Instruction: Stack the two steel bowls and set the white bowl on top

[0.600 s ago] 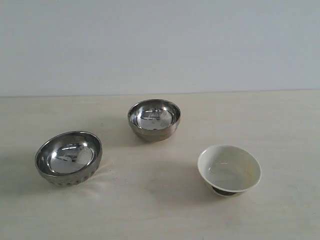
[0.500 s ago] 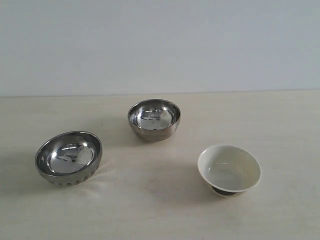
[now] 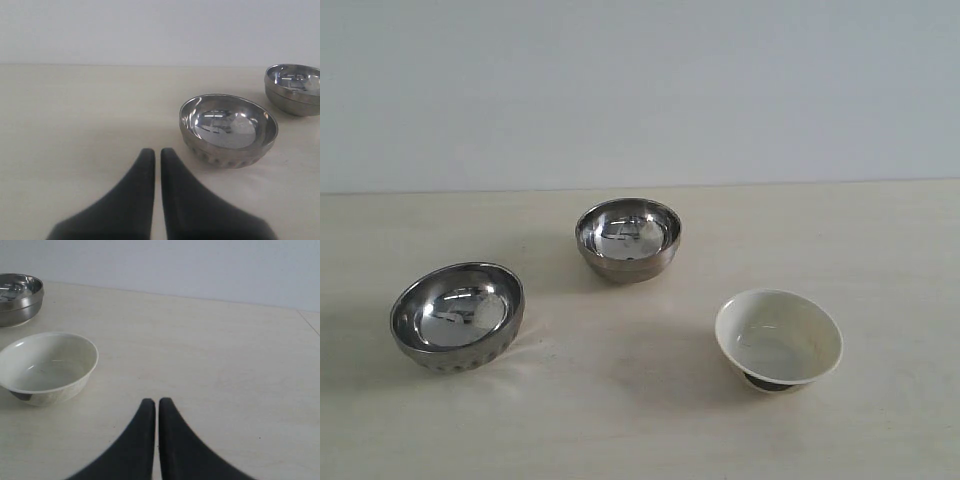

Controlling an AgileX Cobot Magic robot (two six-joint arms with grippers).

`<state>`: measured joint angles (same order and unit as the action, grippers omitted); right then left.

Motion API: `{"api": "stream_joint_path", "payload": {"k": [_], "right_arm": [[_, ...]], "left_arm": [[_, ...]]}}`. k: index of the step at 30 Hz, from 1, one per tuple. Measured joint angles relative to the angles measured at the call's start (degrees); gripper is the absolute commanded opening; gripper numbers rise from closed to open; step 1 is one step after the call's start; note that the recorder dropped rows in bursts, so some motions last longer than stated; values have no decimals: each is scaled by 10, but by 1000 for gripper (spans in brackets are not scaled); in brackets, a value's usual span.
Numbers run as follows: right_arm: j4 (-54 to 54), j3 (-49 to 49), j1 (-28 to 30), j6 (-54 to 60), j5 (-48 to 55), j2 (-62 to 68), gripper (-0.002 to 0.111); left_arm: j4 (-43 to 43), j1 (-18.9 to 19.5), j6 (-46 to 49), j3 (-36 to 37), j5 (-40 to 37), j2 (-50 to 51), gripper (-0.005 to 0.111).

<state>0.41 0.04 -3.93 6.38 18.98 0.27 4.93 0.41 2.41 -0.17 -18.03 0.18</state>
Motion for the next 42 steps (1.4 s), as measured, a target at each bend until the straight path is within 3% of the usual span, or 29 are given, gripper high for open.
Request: {"api": "stream_joint_path", "payload": {"k": [12, 16, 25, 33, 36, 40, 42], "right_arm": [[-4, 0, 0, 3, -3, 0, 0], [-24, 0, 0, 13, -49, 0, 0], [-31, 0, 0, 6, -269, 0, 0], [-29, 0, 0, -141, -657, -2, 0], [-28, -38, 0, -208, -644, -2, 0], [-60, -153, 0, -235, -470, 1, 0], [-70, -197, 0, -236, -436, 25, 6]], "left_arm": [[0, 0, 0, 0, 0, 0, 4], [0, 0, 0, 0, 0, 0, 4], [0, 0, 0, 0, 0, 0, 4], [0, 0, 0, 0, 0, 0, 4], [0, 0, 0, 0, 0, 0, 4], [0, 0, 0, 0, 0, 0, 4], [0, 0, 0, 0, 0, 0, 4]]}}
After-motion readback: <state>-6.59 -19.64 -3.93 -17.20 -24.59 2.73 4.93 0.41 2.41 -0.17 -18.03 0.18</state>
